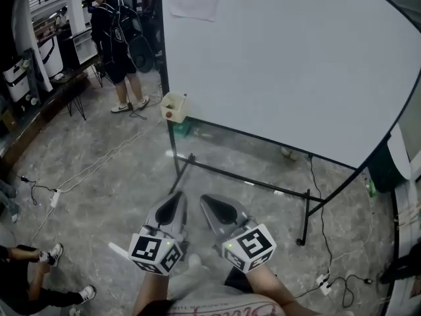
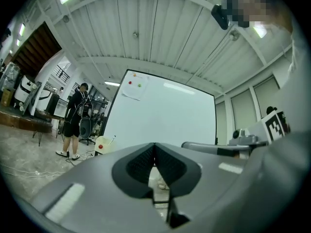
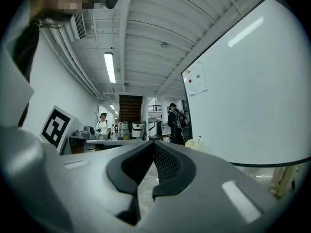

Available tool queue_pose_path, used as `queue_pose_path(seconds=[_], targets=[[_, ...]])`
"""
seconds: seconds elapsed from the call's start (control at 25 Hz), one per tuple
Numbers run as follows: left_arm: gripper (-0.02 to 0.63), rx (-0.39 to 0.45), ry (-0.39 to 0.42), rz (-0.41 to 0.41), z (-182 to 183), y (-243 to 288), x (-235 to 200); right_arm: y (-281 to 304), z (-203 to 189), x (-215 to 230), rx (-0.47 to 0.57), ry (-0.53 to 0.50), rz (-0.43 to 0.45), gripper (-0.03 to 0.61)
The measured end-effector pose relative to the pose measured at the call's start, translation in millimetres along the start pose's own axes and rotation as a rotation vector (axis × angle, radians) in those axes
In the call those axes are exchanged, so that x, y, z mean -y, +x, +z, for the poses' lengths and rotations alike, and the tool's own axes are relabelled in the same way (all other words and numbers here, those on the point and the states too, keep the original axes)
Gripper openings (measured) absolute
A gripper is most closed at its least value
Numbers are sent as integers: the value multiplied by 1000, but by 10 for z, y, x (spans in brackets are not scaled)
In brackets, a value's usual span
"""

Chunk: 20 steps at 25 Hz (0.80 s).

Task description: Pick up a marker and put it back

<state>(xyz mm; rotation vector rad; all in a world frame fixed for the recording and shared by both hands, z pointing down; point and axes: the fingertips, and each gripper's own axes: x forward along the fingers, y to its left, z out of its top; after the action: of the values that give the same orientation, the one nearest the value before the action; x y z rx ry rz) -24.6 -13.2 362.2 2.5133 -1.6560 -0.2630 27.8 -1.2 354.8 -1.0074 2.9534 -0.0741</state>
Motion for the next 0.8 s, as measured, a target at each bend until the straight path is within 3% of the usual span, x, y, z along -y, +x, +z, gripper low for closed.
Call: queue_pose_path(seconds=[0.4, 0.8], targets=[[0, -13, -31, -51, 107, 659, -716, 903, 50, 486, 6, 19, -90, 2], [0, -27, -87, -7, 44, 1355, -1418, 1721, -50, 1205, -54, 49, -108, 9]])
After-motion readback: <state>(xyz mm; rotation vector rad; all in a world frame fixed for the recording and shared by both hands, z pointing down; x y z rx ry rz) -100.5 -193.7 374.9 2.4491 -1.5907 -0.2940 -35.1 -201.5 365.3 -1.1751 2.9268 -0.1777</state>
